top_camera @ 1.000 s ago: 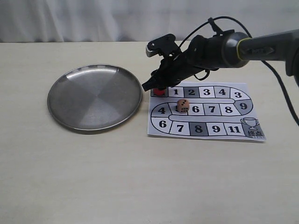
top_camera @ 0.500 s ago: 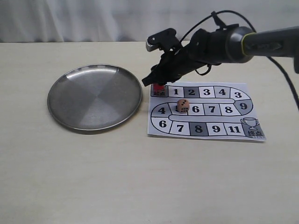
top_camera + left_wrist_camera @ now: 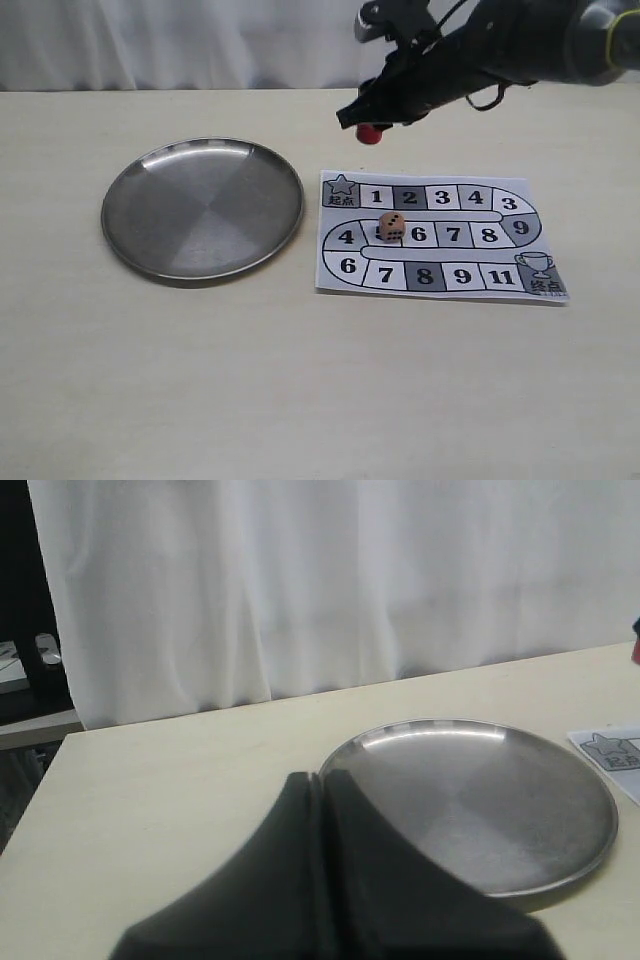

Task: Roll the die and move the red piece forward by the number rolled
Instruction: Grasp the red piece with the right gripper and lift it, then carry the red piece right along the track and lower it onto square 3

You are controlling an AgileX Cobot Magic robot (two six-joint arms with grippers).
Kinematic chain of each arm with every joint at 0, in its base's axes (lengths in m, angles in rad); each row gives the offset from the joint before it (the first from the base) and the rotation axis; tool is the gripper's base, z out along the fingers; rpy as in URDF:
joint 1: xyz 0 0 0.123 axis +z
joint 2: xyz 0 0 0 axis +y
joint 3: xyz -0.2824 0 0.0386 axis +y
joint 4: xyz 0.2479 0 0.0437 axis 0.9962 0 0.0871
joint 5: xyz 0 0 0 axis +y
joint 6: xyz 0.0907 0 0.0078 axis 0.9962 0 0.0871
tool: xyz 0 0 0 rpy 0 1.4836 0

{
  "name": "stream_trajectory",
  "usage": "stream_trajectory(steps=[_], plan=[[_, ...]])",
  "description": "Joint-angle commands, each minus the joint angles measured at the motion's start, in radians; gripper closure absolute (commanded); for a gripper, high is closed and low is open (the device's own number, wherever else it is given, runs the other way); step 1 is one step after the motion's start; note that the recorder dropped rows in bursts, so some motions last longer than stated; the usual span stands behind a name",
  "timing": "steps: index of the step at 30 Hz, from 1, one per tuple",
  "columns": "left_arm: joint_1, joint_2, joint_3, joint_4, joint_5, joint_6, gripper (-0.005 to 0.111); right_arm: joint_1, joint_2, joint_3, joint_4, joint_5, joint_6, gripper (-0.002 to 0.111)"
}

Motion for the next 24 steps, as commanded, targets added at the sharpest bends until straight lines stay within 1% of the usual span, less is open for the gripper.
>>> stream_trajectory(steps=[1, 7, 16, 20, 24], plan=[[-0.002, -0.001, 0.002, 0.0, -0.009, -0.001, 0.107, -0.008, 0.073, 0.047, -0.008, -0.024, -0.006, 0.104], [-0.002, -0.001, 0.002, 0.0, -0.009, -0.001, 0.107, -0.005, 0.152, 0.063, -0.01, -0.03, -0.006, 0.104], [-0.002, -0.001, 0.002, 0.0, -0.009, -0.001, 0.107, -0.005, 0.157, 0.063, -0.01, -0.03, -0.006, 0.104], [-0.002, -0.001, 0.002, 0.0, -0.009, -0.001, 0.107, -0.005, 0.131, 0.063, -0.01, -0.03, -0.006, 0.104], [-0.002, -0.001, 0.002, 0.0, -0.009, -0.001, 0.107, -0.005, 0.054, 0.063, -0.014, -0.032, -0.006, 0.104]])
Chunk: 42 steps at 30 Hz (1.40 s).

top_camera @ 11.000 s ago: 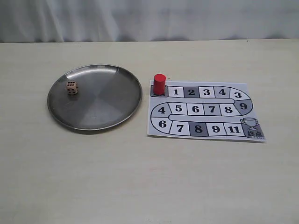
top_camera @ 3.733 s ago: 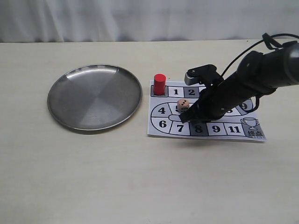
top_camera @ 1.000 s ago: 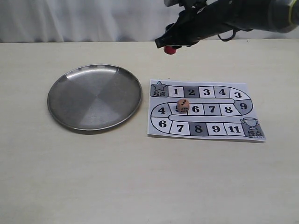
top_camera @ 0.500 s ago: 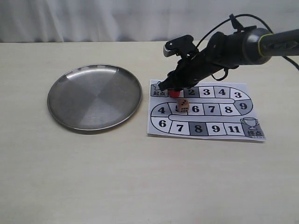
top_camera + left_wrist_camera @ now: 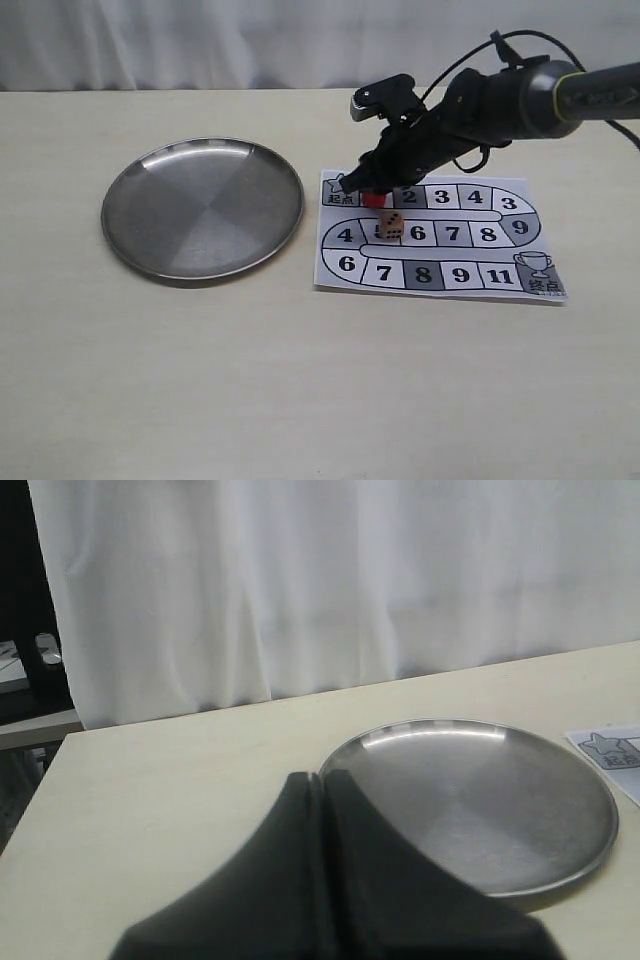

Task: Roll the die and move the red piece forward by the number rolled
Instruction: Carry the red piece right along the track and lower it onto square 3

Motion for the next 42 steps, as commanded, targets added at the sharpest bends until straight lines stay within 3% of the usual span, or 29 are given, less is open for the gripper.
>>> stream_trajectory(steps=[1, 8, 25, 42], plan=[[-0.002, -0.001, 0.002, 0.0, -0.009, -0.001, 0.107, -0.007, -0.094, 0.005, -0.016, 0.002, -0.004, 0.104], [-0.002, -0.001, 0.002, 0.0, -0.009, -0.001, 0.107, -0.054, -0.227, 0.005, -0.039, -0.001, 0.044, 0.104], [-0.002, -0.001, 0.002, 0.0, -0.009, -0.001, 0.107, -0.088, 0.025, 0.039, -0.039, -0.035, 0.049, 0.104], [-0.002, -0.001, 0.002, 0.0, -0.009, -0.001, 0.107, -0.088, -0.095, 0.037, -0.039, 0.006, 0.053, 0.104]])
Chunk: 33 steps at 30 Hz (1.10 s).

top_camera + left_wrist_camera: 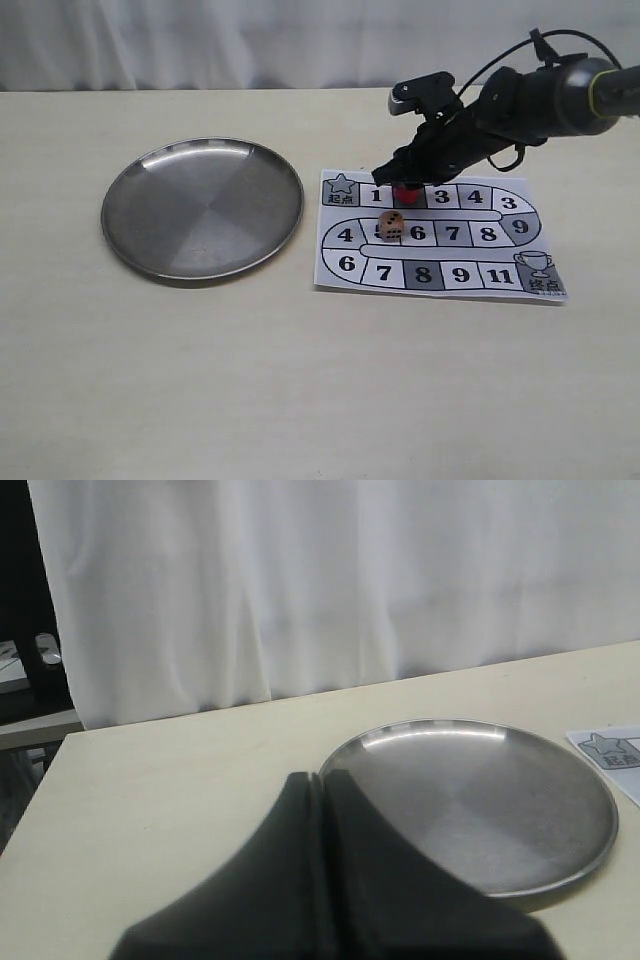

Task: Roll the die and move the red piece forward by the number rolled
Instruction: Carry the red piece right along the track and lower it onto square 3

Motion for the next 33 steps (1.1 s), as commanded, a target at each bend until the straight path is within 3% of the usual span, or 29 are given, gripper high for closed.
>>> stream_trajectory(steps=[1, 12, 26, 33], plan=[[-0.002, -0.001, 0.002, 0.0, -0.009, -0.001, 0.107, -0.005, -0.107, 0.002, -0.007, 0.024, 0.002, 0.104], [-0.002, -0.001, 0.002, 0.0, -0.009, -0.001, 0.107, -0.051, -0.296, 0.002, -0.028, 0.022, 0.026, 0.104], [-0.002, -0.001, 0.002, 0.0, -0.009, -0.001, 0.107, -0.085, -0.034, 0.129, -0.028, -0.088, 0.038, 0.104], [-0.002, -0.001, 0.002, 0.0, -0.009, -0.001, 0.107, -0.085, -0.036, 0.129, -0.028, -0.078, 0.042, 0.103]])
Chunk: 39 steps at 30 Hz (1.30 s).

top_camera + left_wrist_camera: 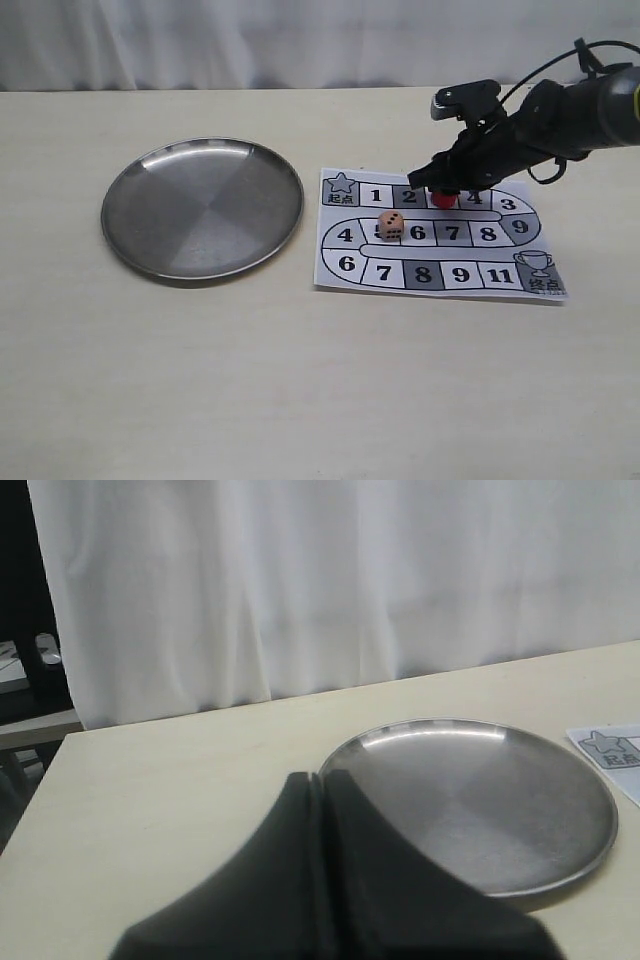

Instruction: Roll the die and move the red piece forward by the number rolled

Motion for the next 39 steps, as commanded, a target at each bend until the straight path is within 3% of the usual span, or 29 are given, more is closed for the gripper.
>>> stream_trajectory(steps=[1, 4, 11, 14, 18, 23, 28, 33, 36, 39], plan=[[-0.002, -0.001, 0.002, 0.0, -0.009, -0.001, 0.107, -0.001, 0.008, 0.004, -0.007, 0.008, 0.002, 0.1], [-0.002, -0.001, 0.002, 0.0, -0.009, -0.001, 0.107, 0.001, 0.008, 0.004, -0.007, 0.008, 0.002, 0.087], [-0.002, -0.001, 0.002, 0.0, -0.009, -0.001, 0.107, 0.001, -0.004, 0.004, 0.008, -0.002, 0.002, 0.039], [-0.002, -0.001, 0.002, 0.0, -0.009, -0.001, 0.107, -0.001, -0.062, 0.004, 0.024, -0.006, 0.01, 0.03], [-0.002, -0.001, 0.002, 0.0, -0.009, -0.001, 0.107, -0.001, -0.229, 0.004, 0.027, 0.009, 0.01, 0.039], [-0.002, -0.001, 0.002, 0.0, -0.009, -0.001, 0.107, -0.001, -0.676, 0.043, 0.03, 0.083, 0.003, 0.102], [-0.002, -0.001, 0.002, 0.0, -0.009, -0.001, 0.107, -0.001, -1.106, 0.338, 0.026, 0.074, 0.01, 0.104], [-0.002, -0.001, 0.002, 0.0, -0.009, -0.001, 0.107, 0.001, -1.527, 0.805, 0.061, -0.078, 0.02, 0.104], [-0.002, -0.001, 0.002, 0.0, -0.009, -0.001, 0.107, 0.001, -1.71, 1.023, 0.203, -0.222, 0.02, 0.104], [-0.002, -0.001, 0.002, 0.0, -0.009, -0.001, 0.107, 0.001, -1.814, 1.146, 0.211, -0.268, 0.02, 0.104]])
